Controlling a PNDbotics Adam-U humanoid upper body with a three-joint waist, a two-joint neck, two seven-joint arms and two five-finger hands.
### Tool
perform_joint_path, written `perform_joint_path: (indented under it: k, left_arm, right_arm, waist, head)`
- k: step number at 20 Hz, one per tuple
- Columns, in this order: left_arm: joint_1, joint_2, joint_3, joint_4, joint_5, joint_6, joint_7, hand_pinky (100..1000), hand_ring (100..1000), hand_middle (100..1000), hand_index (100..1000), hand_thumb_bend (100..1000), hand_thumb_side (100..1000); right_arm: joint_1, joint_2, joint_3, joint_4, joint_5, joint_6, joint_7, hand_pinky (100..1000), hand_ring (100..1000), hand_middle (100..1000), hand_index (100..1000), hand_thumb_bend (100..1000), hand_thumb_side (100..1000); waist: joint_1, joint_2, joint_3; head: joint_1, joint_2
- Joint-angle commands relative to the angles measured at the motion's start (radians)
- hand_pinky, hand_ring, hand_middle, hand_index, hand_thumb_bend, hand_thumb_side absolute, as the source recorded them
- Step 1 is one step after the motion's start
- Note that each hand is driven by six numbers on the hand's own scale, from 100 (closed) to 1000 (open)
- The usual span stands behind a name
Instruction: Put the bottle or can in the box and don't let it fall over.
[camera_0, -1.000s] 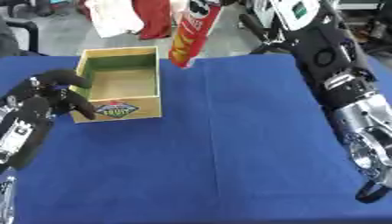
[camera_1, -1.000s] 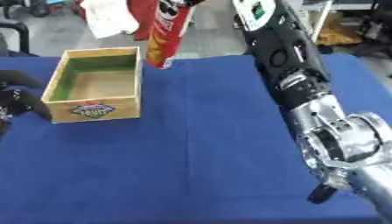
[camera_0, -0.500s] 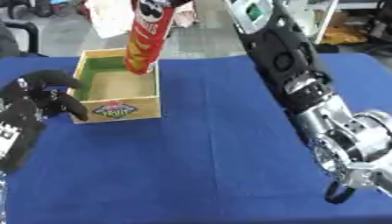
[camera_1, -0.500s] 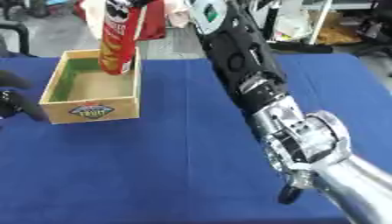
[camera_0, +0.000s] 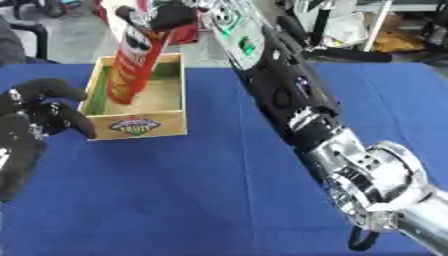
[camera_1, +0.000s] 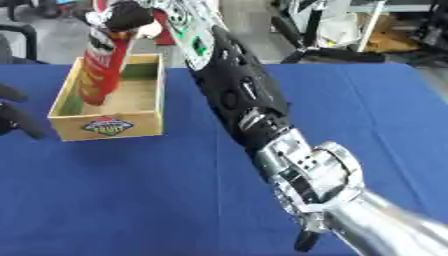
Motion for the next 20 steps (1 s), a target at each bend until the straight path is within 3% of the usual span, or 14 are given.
perform_joint_path:
  k: [1,4,8,12,16,20]
  left_arm:
    - [-0.016,0.001,0.000,-0.021,0.005,0.002,-0.002,583,597,716,859,100,651]
    - [-0.015,0.003,0.002,-0.021,0.004,0.002,0.000,584,597,715,859,100,652]
    - [-0.008,0.009,0.007,-0.020,-0.001,0.002,0.004,584,597,715,859,100,653]
    - [0.003,0.019,0.016,-0.018,-0.007,0.000,0.014,584,597,714,859,100,654]
    - [0.018,0.034,0.026,-0.016,-0.017,-0.002,0.025,583,597,714,859,100,659]
    - [0.035,0.046,0.034,-0.013,-0.029,-0.005,0.033,582,597,713,859,100,663]
  right_arm:
    - [-0.014,-0.013,-0.011,-0.010,0.069,0.000,-0.028,1000,1000,1000,1000,692,509]
    - [0.001,-0.057,-0.016,-0.027,0.018,-0.013,-0.079,976,994,980,1000,669,487]
    - [0.019,-0.133,-0.003,-0.073,-0.175,-0.008,-0.162,921,958,946,1000,599,487]
    - [0.069,-0.231,0.028,-0.194,-0.345,0.004,-0.156,835,903,910,1000,460,477]
    - [0.231,-0.317,0.034,-0.407,-0.546,0.017,-0.127,756,829,856,1000,371,459]
    - [0.516,-0.363,0.005,-0.638,-0.762,0.042,-0.146,693,763,795,988,310,449]
  waist:
    - [0.002,-0.006,0.000]
    - [0.000,-0.006,-0.006]
    - [-0.004,-0.011,-0.020]
    - [-0.010,-0.019,-0.045]
    - [-0.019,-0.026,-0.076]
    - [-0.027,-0.034,-0.108]
  head:
    - [0.003,-0.008]
    - [0.007,-0.005]
    - [0.020,0.004]
    - [0.049,0.018]
    - [0.088,0.028]
    - [0.137,0.041]
